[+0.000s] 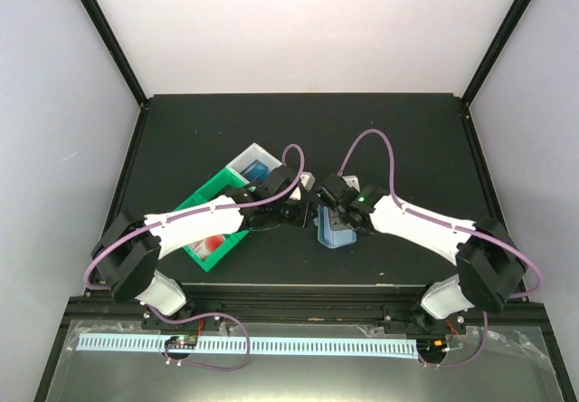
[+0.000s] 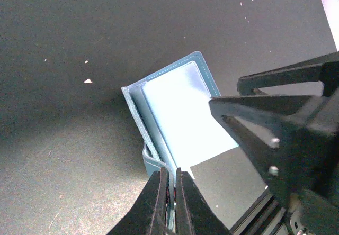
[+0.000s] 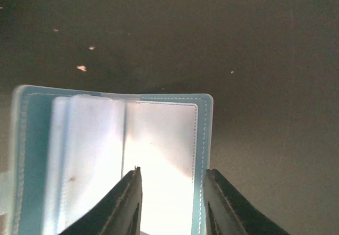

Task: Put the credit cards into the card holder
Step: Open the card holder at the center of the board.

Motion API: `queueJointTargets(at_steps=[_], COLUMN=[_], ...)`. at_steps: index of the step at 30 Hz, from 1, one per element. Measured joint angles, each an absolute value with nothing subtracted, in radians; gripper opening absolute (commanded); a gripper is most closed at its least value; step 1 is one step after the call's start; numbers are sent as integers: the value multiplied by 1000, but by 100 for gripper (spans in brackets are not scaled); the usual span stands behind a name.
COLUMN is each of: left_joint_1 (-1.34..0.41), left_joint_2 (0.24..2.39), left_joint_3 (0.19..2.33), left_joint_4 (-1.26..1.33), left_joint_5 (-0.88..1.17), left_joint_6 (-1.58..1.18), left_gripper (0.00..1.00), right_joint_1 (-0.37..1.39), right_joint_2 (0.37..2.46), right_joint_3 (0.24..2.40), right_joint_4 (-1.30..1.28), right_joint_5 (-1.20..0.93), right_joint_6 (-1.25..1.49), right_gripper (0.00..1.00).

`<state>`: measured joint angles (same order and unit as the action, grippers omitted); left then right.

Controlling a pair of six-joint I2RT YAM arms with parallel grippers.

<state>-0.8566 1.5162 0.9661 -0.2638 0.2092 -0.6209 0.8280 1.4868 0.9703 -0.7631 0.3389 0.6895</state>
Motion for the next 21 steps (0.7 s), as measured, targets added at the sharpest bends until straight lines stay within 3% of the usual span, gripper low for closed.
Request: queueJointTargets(at_steps=[4,11,17,21], left_joint_1=[-857,-857,-855,-844], left_joint_2=[1516,1516,1491,1461], left_joint_3=[966,963,915,863], left_joint_4=[-264,-264,-266,-272], left_joint_5=[209,200,150,114], left_joint_6=[-621,-621,-633,-655], left_gripper=[2,5,29,41], right_joint_1=[830,830,830,830], right_joint_2=[1436,1488,1575,1620], right_joint_3=[970,947,939,939], right_joint_4=[-738,-635,-584,-567], right_joint_5=[306,171,109,104], right_joint_6=[680,667,658,657], right_gripper=[26,42,53,54])
